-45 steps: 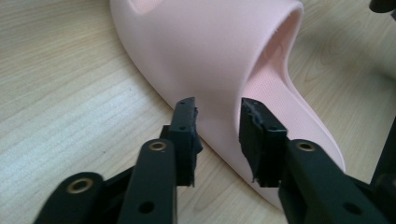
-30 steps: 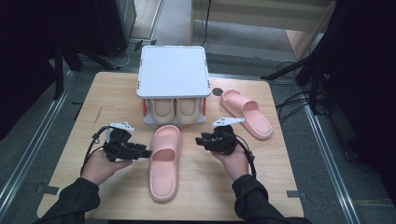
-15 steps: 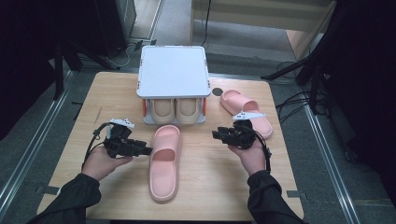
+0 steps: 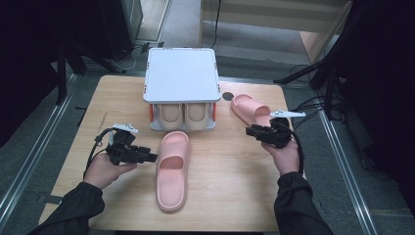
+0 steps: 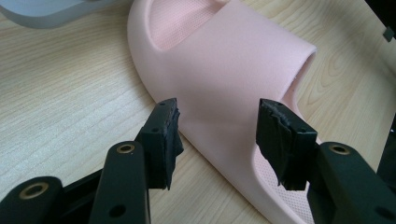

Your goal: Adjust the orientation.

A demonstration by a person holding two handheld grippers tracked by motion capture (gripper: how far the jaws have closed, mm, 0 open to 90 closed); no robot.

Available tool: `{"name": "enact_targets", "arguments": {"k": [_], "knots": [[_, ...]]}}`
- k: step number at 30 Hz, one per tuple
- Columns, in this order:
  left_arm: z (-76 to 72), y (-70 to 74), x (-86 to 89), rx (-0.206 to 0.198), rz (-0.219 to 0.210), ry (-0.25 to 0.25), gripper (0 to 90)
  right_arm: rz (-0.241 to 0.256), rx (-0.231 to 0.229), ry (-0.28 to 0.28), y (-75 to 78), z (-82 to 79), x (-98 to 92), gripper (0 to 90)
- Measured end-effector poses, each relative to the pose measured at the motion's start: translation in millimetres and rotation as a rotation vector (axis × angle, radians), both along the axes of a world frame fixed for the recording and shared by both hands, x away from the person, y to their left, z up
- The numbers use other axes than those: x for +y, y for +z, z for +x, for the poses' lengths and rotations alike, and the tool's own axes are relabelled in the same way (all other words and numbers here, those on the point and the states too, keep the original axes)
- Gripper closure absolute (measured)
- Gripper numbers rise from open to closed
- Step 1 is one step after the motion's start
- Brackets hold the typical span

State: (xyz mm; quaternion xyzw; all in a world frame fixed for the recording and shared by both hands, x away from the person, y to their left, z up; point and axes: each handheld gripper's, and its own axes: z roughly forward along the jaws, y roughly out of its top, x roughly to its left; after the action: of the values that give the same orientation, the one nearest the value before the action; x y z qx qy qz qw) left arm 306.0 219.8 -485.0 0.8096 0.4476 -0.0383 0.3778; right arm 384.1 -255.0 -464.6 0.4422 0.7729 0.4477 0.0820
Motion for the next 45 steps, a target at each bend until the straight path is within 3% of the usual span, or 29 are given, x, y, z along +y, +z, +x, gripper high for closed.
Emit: {"name": "enact_targets", "arguments": {"k": [8, 12, 21, 32, 34, 40, 45], "knots": [[-5.9, -1.1, 2.5, 0.003, 0.002, 0.010, 46.3, -0.003, 0.017, -0.071, -9.9, 21.2, -20.0, 63.4], [-12.4, -1.0, 5.5, 0.005, -0.002, 0.027, 45.9, 0.019, 0.031, -0.089, -14.4, 32.7, -26.5, 63.4], [-26.0, -1.8, 15.8, 0.007, 0.001, 0.060, 45.5, 0.034, 0.055, -0.121, -25.9, 57.4, -27.9, 60.8], [-35.7, -3.3, 23.9, 0.010, 0.002, 0.090, 45.5, -0.036, 0.064, -0.124, -37.2, 77.2, -14.0, 60.4], [-36.5, -3.5, 24.7, 0.010, 0.005, 0.093, 45.6, -0.069, 0.063, -0.121, -38.6, 79.6, -9.6, 61.2], [-38.2, -3.1, 25.9, 0.011, -0.001, 0.098, 45.6, -0.175, 0.014, -0.119, -39.1, 83.0, 2.4, 73.7], [-38.0, -3.2, 25.7, 0.012, -0.002, 0.099, 45.6, -0.192, 0.002, -0.123, -37.1, 84.6, 4.6, 83.0]]}}
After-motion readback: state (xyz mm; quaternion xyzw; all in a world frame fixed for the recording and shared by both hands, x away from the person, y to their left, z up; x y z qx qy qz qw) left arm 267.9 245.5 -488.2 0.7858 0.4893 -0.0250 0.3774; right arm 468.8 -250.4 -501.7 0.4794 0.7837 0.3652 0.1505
